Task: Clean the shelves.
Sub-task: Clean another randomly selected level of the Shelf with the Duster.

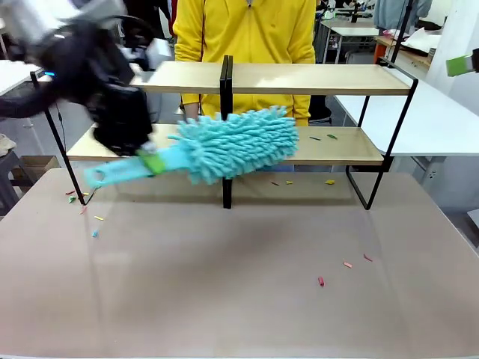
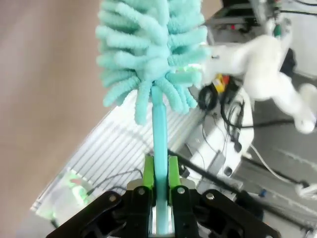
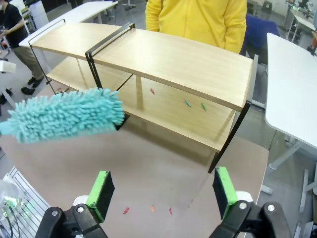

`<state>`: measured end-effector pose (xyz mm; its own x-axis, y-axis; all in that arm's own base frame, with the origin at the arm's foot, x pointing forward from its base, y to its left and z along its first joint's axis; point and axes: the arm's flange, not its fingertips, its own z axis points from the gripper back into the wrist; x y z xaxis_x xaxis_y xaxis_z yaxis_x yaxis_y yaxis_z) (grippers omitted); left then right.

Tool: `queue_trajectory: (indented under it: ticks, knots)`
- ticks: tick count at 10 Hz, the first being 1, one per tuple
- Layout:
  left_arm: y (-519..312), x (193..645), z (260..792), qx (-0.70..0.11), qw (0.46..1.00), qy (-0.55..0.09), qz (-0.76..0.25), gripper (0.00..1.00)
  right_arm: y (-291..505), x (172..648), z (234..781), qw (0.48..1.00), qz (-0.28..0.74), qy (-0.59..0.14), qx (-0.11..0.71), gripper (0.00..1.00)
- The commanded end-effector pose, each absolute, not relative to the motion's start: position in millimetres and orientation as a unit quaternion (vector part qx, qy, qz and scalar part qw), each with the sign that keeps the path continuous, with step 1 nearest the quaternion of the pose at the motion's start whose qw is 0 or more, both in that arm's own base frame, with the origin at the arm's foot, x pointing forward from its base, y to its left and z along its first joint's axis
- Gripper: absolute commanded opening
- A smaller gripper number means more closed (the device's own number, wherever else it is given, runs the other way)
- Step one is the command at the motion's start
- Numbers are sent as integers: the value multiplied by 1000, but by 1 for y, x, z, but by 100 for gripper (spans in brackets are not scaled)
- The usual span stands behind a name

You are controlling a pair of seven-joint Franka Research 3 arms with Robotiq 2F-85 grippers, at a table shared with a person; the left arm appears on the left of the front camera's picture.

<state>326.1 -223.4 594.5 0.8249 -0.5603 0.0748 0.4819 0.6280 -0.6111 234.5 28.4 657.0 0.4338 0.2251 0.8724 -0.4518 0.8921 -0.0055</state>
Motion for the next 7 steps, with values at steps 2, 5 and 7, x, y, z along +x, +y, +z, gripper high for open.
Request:
queue_trajectory:
  ticks: [2,5,7]
  knots:
    - [-282,342,585,-259,940,62,-213,12,27,235,657,838,202,-492,119,100]
    - [-329,352,584,-289,947,-35,-134,12,27,235,657,838,202,-492,119,100]
    - [-310,344,577,-272,945,13,-182,12,27,235,657,838,202,-492,119,100]
